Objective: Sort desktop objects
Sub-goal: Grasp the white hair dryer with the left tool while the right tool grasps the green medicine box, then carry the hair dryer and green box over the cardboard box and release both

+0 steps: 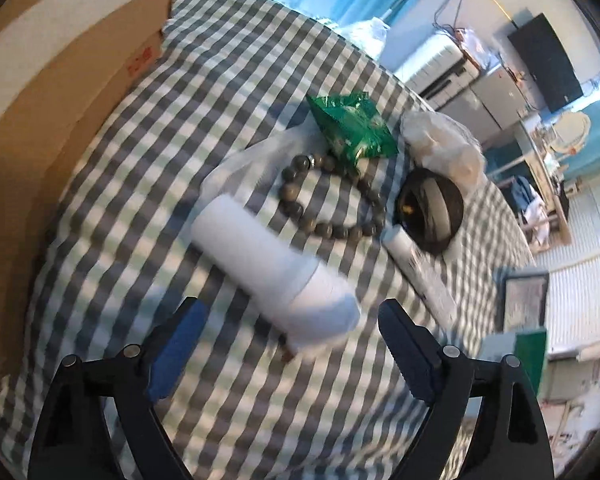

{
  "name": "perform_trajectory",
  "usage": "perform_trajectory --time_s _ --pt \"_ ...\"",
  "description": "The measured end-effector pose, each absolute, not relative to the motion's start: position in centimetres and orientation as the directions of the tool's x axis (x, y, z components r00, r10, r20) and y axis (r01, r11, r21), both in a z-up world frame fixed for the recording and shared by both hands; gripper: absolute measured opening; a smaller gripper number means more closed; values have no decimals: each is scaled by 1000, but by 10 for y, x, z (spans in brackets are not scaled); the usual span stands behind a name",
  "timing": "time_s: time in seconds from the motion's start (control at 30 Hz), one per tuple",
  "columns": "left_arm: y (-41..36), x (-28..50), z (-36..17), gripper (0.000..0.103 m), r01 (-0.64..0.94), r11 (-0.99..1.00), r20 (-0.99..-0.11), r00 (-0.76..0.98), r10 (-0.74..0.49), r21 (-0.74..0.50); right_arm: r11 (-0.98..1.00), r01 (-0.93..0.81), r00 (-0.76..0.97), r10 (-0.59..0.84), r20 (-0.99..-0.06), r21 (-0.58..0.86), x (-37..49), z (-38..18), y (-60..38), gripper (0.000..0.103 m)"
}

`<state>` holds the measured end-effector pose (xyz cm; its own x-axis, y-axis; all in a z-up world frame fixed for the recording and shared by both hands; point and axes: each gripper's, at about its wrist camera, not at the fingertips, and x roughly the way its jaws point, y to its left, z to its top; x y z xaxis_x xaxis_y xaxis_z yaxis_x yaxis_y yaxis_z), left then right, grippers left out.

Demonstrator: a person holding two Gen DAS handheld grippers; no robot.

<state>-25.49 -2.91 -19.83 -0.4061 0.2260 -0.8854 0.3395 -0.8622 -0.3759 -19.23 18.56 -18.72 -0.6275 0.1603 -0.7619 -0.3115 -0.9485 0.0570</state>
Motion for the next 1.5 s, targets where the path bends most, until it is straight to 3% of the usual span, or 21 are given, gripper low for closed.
perform_trajectory --time_s 0.1,0.23,0.27,0.6,1.1,1.5 --pt "-12 -278 -212 90 361 -858 -892 -401 211 -365 -952 -302 -630 163 -760 47 -198 -191 187 82" --pt "2 -283 -212 57 268 -917 -894 -416 165 -294 -952 -294 -622 128 -772 80 -204 -198 192 82" --pt "4 -282 -210 54 236 -925 -890 -419 179 -297 -953 -292 -622 124 -773 82 -205 -199 192 82" --pt "-1 -242 -180 53 129 -943 -863 -456 218 -306 -961 -267 -641 120 -758 74 -190 -182 178 82" --pt "-5 -186 -72 53 51 -952 -795 -564 223 -303 -976 -173 -744 41 -667 133 -123 -100 125 82" --pt "-54 -146 6 53 8 -953 -711 -668 220 -303 -988 -34 -795 -64 -603 149 -89 -50 63 82"
